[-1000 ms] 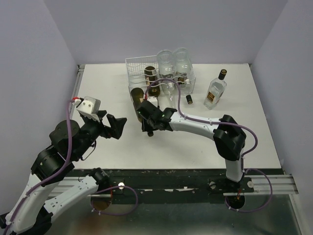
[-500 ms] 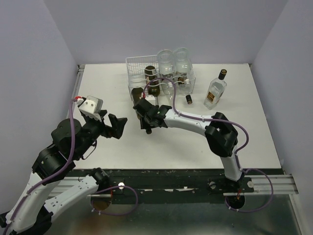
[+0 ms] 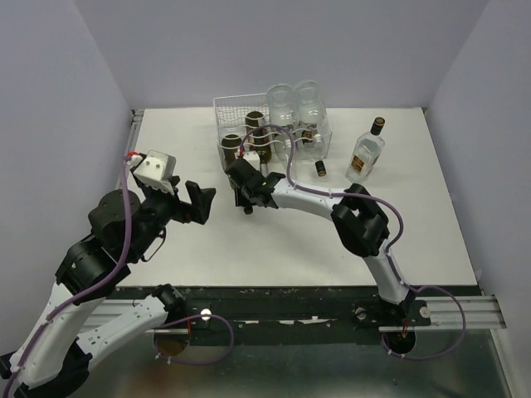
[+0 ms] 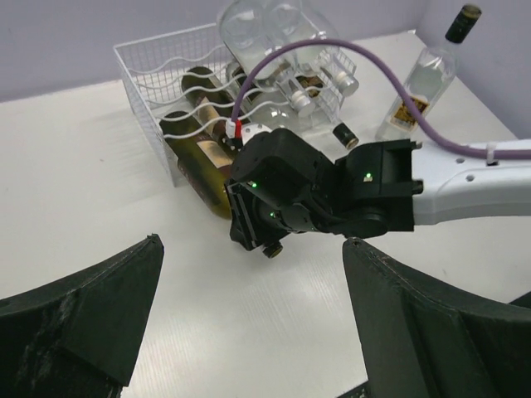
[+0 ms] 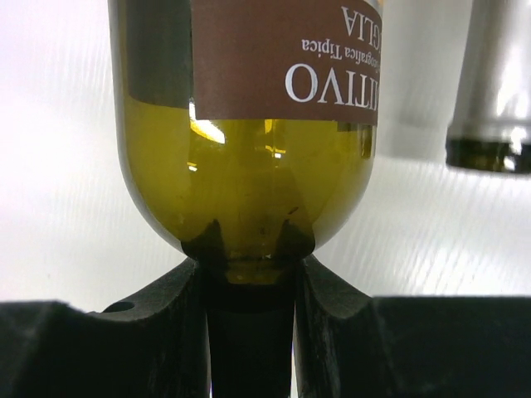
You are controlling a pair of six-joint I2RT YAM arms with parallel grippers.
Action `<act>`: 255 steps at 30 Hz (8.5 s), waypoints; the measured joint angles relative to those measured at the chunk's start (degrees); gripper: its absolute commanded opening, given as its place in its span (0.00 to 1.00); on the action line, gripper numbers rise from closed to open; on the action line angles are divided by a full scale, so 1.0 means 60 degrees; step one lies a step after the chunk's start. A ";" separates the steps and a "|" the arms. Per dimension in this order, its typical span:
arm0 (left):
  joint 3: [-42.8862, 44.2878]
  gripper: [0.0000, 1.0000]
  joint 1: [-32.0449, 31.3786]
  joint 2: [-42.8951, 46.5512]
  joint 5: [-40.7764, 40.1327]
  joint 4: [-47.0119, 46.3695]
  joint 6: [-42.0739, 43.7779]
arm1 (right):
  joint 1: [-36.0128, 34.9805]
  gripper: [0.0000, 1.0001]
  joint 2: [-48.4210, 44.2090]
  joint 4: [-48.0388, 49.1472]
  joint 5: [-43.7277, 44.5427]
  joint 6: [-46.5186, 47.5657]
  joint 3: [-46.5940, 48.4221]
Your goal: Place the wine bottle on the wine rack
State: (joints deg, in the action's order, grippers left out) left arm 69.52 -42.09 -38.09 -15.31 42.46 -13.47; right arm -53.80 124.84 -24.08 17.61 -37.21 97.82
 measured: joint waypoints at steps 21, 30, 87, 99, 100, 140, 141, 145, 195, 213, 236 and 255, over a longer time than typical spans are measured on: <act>0.0539 0.99 0.0000 -0.0273 -0.0780 -0.0109 0.0018 | 0.1308 0.01 0.2488 0.2386 -0.1279 0.0310 0.2342; 0.0699 0.99 0.0000 -0.0758 -0.0849 0.0069 0.0131 | 0.1297 0.12 0.3308 0.2575 -0.1614 -0.0787 0.3530; -0.0204 0.99 0.0000 0.0280 0.0331 0.0011 0.0055 | 0.1515 0.92 -0.7599 -0.3136 0.3821 0.2645 -0.0681; -0.0255 0.99 0.0000 0.0251 0.0943 0.0022 0.0087 | 0.4135 0.86 -0.8222 -0.4014 0.4390 0.2623 -0.2382; -0.0262 0.99 0.0000 0.0251 0.0965 0.0022 0.0087 | 0.4317 0.83 -0.8178 -0.3942 0.4324 0.2652 -0.2463; -0.1166 0.99 0.0000 -0.0499 0.1359 -0.0925 0.0226 | 0.6655 0.00 -0.5486 -0.1275 0.2178 0.3461 -0.1851; -0.1293 0.98 0.0000 -0.0612 0.1446 -0.1067 0.0251 | 0.6655 0.01 -0.5716 -0.1486 0.2076 0.3457 -0.1978; -0.1763 0.99 0.0000 -0.1013 0.2058 -0.1858 0.0404 | 0.6677 0.01 -0.6958 -0.2441 0.1366 0.3213 -0.2484; -0.4193 0.49 -0.1650 -0.2313 0.5887 -0.4914 0.2681 | 0.6408 0.01 -1.1952 0.3912 -1.1650 -0.1461 -0.7694; -0.4156 0.00 -0.1636 -0.2204 0.4954 -0.4350 0.4513 | 0.6411 1.00 -1.3274 0.1687 -1.0386 0.0084 -0.7359; -0.5949 0.00 -0.1636 -0.0007 0.4346 -0.4182 1.3570 | 0.6331 0.99 -1.2866 -0.2867 -1.0287 0.3876 -0.5359; -0.5956 0.00 -0.1650 -0.0211 0.4728 -0.4156 1.4779 | 0.3191 0.93 -1.1519 -0.4921 -0.8943 0.4940 -0.5450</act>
State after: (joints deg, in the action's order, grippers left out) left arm 33.78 -51.99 -39.35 13.06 17.52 75.20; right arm -34.65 55.72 -53.60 -36.05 -7.57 65.12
